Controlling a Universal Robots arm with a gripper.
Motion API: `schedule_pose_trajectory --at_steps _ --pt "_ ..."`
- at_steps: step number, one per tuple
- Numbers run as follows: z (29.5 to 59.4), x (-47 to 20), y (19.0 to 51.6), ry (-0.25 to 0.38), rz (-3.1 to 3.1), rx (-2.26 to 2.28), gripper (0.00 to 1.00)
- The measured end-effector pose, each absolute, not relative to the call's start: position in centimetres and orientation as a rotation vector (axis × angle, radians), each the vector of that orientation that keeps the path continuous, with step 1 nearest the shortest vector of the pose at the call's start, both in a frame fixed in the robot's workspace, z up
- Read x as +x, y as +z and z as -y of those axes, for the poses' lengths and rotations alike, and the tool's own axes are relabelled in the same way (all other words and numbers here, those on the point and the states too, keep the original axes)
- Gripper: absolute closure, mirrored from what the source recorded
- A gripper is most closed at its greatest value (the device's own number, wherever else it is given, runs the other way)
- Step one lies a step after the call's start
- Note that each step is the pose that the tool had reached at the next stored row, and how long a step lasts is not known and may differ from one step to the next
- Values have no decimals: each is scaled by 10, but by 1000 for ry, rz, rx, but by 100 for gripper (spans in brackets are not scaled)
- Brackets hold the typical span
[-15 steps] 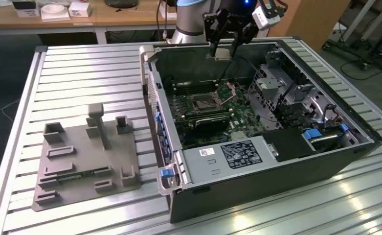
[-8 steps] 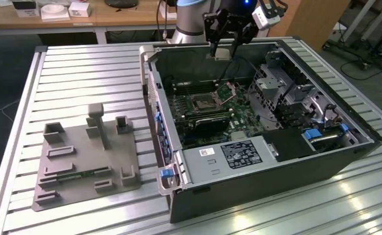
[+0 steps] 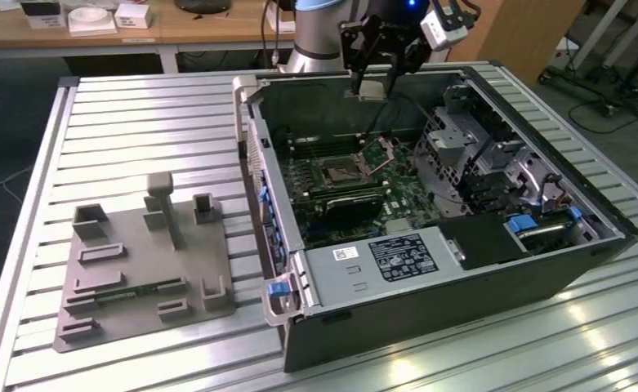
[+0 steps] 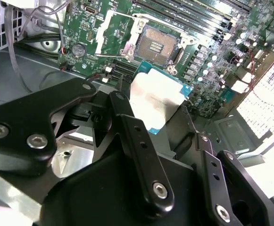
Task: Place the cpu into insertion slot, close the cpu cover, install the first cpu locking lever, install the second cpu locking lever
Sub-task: 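Place the cpu into insertion slot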
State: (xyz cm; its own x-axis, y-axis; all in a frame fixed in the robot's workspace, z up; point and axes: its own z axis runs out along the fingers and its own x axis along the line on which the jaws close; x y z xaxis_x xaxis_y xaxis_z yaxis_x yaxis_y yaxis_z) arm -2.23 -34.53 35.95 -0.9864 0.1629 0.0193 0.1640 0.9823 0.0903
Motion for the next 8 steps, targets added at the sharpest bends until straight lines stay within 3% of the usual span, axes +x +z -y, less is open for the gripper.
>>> schedule_pose_trajectory --at_steps 8 --pt "345 -22 359 -144 3112 -316 46"
